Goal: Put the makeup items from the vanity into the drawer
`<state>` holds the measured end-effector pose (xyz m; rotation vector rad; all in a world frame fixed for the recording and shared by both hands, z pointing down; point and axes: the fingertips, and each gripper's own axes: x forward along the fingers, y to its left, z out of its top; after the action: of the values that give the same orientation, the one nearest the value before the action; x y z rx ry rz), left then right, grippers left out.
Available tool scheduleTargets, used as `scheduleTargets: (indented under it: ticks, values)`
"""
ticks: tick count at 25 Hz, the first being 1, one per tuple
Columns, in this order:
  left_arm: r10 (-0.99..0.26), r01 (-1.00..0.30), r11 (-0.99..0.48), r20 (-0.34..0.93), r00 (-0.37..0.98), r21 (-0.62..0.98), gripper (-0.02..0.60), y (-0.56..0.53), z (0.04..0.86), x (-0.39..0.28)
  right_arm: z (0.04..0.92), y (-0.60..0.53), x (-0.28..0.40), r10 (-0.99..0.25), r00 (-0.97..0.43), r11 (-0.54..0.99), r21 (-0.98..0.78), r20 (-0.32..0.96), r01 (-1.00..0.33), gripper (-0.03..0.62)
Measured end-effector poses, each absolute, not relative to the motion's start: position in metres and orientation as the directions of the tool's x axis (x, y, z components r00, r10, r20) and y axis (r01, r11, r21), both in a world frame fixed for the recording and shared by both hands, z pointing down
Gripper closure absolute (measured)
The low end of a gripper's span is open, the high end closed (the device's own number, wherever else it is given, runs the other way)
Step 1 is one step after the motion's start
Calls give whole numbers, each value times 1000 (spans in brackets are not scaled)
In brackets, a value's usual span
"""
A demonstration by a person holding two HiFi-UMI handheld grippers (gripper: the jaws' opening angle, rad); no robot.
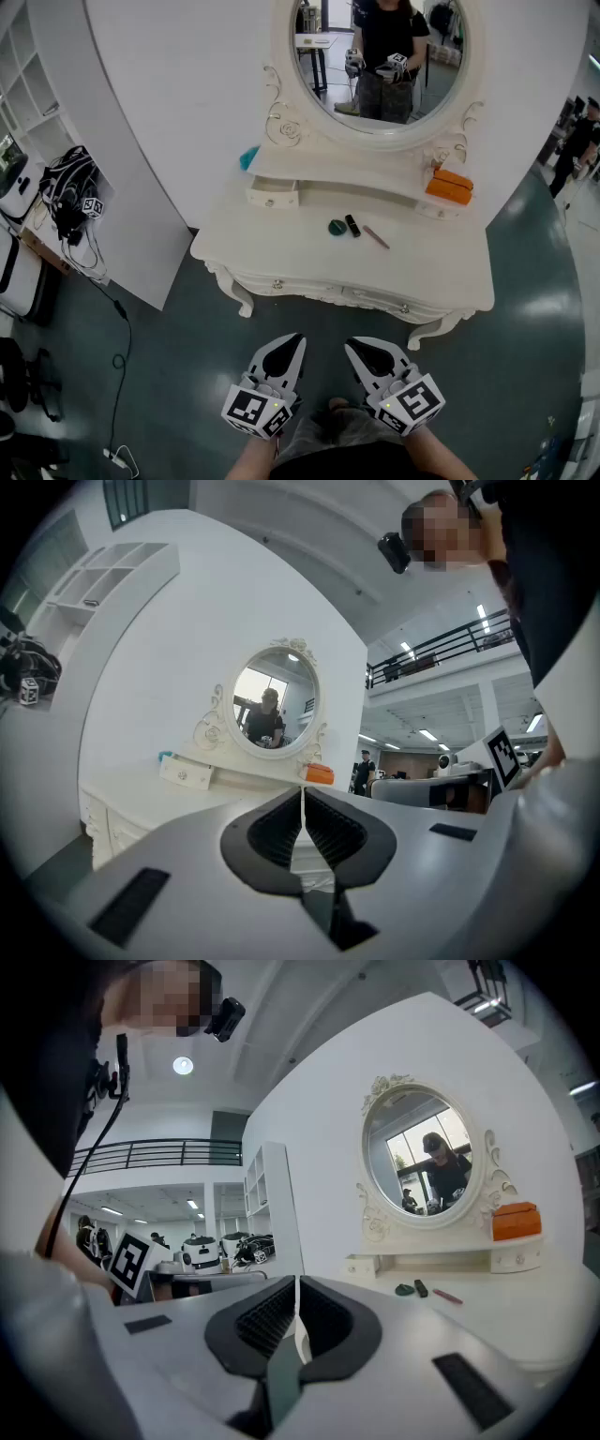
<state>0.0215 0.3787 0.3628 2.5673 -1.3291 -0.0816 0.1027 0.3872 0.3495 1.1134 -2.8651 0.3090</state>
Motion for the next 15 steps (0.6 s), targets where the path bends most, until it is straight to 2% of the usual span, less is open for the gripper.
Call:
scheduleTargets:
  ticks: [15]
  values:
    - [-813, -794, -556, 38, 581, 244, 561, 376, 361, 2, 353, 380, 72, -678, -728, 715, -135, 101, -686, 563]
